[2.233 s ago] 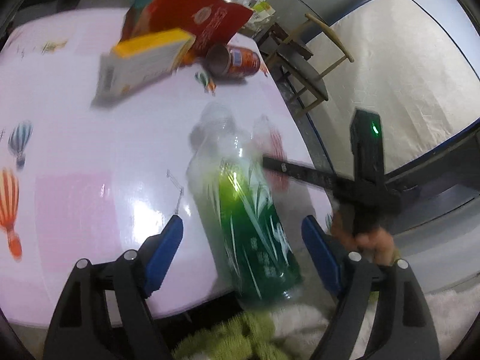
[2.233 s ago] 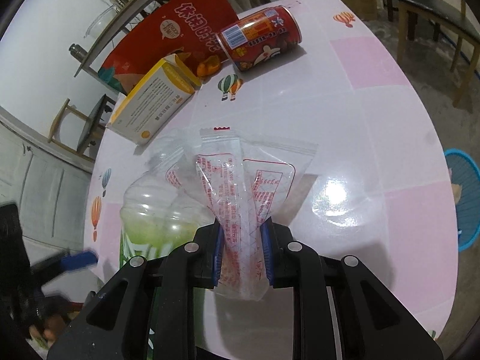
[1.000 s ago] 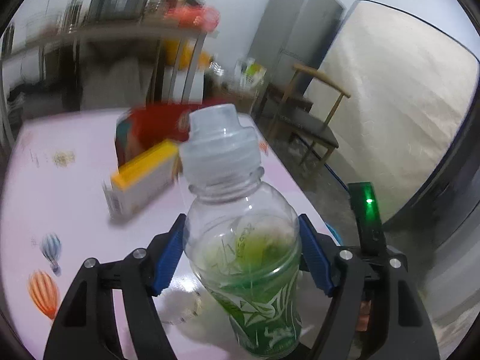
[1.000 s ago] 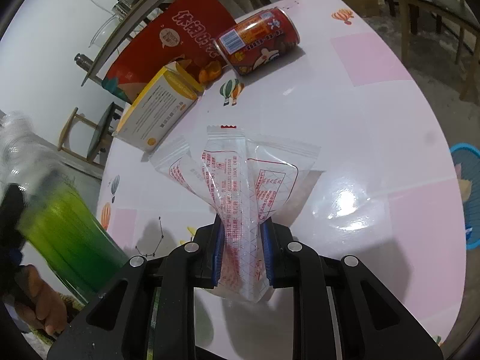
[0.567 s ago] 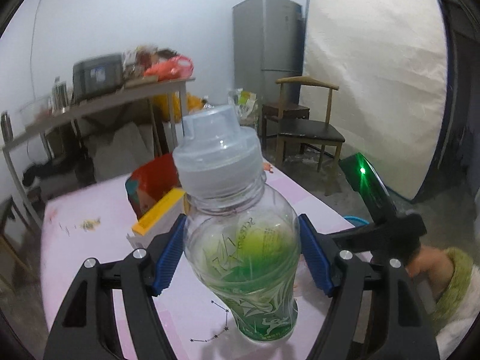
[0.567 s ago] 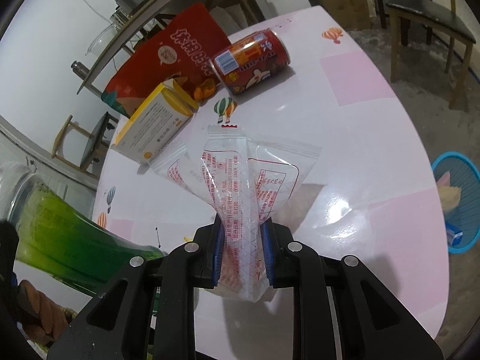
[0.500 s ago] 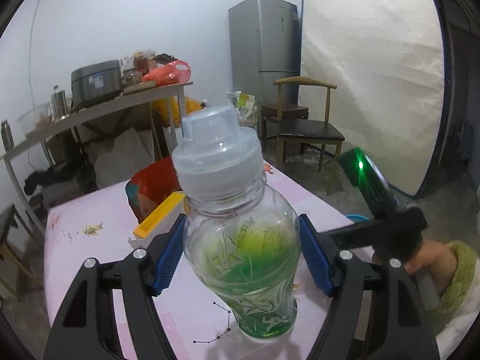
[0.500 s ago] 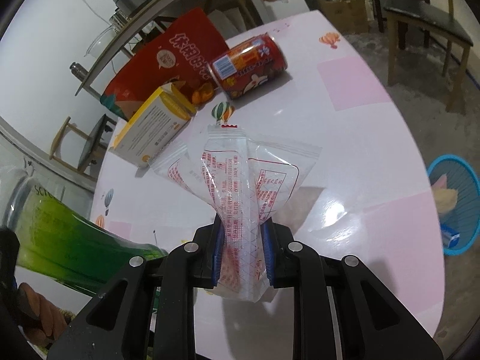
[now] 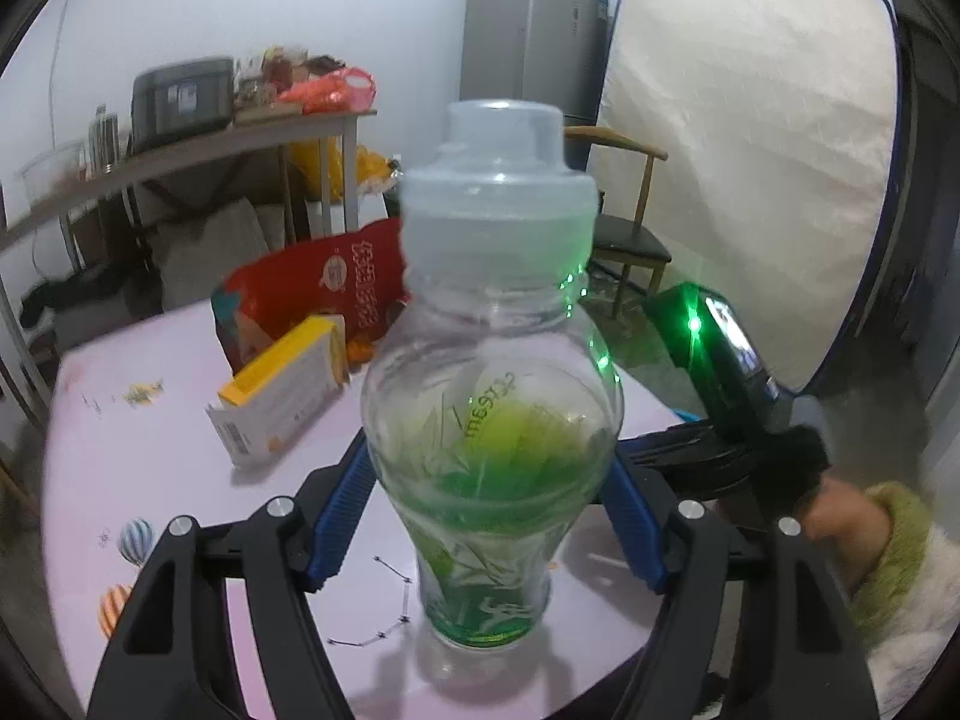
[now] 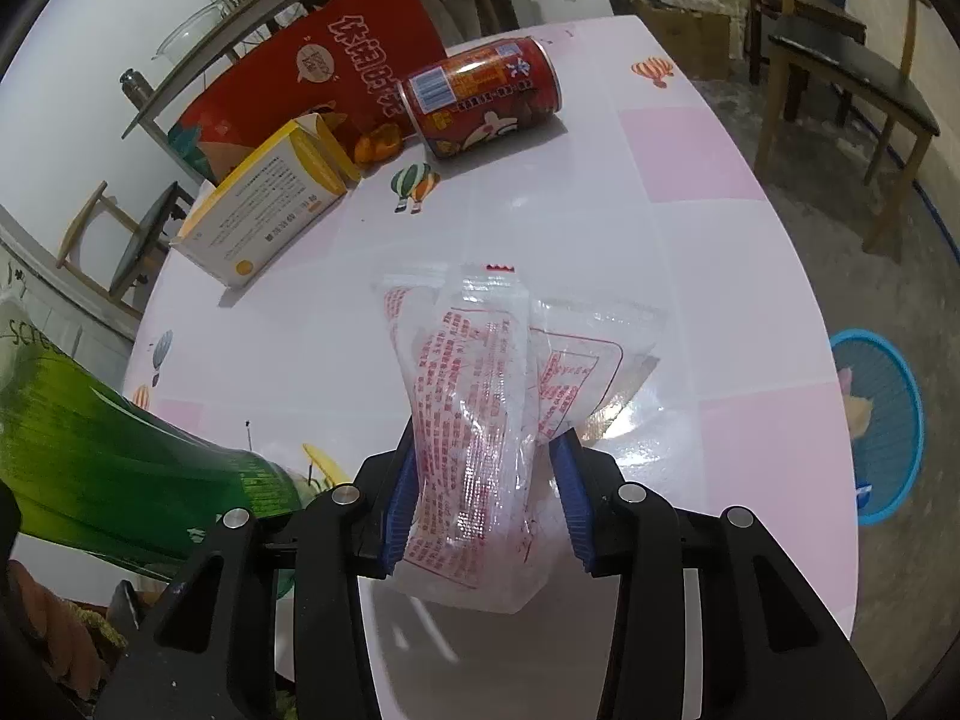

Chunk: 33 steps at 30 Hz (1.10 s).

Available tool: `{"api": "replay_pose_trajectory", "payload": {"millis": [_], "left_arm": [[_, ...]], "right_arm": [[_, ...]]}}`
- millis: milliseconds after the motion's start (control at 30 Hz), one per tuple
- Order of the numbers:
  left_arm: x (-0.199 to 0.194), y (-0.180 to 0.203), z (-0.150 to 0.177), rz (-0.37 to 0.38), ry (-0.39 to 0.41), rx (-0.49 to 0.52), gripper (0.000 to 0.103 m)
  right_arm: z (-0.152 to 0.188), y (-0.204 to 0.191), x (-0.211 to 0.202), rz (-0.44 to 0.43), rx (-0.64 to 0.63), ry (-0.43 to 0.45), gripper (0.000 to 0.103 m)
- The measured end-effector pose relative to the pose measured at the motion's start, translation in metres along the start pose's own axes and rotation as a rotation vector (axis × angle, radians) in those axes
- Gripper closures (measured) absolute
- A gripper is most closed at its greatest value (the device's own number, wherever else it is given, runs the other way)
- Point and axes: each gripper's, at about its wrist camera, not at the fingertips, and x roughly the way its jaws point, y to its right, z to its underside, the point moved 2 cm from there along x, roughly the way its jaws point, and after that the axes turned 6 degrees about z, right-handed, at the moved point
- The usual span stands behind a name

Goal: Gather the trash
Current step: 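Carry bottle and bag over the wastebasket and open both tools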

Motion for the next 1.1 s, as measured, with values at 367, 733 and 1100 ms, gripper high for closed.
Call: {"api": "replay_pose_trajectory", "payload": {"millis": [367,733,1100], "left_arm": [[-0.002,-0.010,-0.003,0.015,0.012,-0.069,0.039],[-0.008,-0.011,-0.022,0.057,0.039,-0.099,0.039],[0.032,0.039,-0.077,0.240,0.012,-0.053,0.039]], "right_arm": [[0.003,0.004,-0.002,-0.005,0.022,-0.011,0.081],[-0.002,0.013,-0.028,-0.072,0.090,0.037,0.083],[0.007,0.090,-0.083,-0.041,0.273,0.184,0.083]]}}
